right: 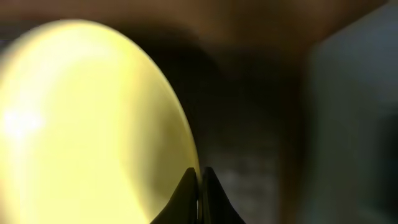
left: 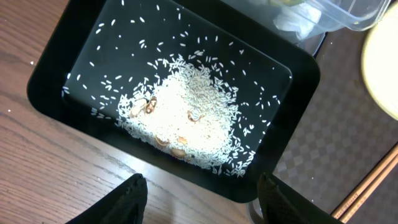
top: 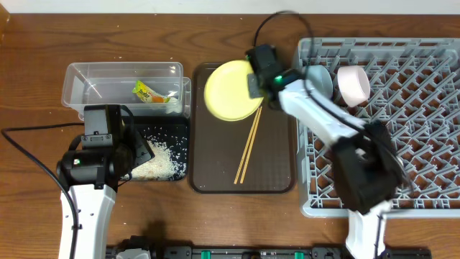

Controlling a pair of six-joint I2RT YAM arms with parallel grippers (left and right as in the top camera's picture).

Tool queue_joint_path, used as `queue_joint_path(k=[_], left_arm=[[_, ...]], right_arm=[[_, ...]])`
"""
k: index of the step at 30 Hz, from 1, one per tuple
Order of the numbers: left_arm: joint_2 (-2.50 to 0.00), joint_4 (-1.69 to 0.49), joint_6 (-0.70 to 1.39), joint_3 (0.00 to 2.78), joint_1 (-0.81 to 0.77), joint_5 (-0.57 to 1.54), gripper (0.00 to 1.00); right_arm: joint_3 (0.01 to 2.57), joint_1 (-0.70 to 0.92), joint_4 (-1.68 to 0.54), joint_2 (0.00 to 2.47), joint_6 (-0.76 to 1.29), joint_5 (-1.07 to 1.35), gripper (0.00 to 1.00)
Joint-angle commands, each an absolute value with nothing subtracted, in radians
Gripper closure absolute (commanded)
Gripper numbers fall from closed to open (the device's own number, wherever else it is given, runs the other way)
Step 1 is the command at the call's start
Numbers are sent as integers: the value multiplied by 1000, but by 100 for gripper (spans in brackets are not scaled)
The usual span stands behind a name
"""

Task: Sort waste into correct bins and load items into the dishwasher rack
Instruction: 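Lift the yellow plate and stand it upright in the rack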

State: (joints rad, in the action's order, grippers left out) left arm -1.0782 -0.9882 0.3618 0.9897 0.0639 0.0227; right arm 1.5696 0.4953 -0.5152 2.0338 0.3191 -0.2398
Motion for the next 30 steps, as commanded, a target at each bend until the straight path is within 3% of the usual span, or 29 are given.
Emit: queue_joint_path(k=[1, 12, 17, 23, 30], left_arm=[[-1079, -991, 360, 987, 69, 15, 40], [-1079, -991, 360, 987, 69, 14, 40], [-1079, -991, 360, 987, 69, 14, 40], [-1079, -991, 360, 987, 69, 14, 40], [-1079, -991, 360, 987, 69, 15, 40]], right_arm=[[1590, 464, -552, 1857, 220, -344, 99], [1590, 342, -805, 1508, -67, -568, 99], [1590, 281, -990, 1418, -300, -661, 99], [1581, 248, -1259, 1409, -299, -778, 99], [1526, 250, -1283, 1429, -284, -759, 99]])
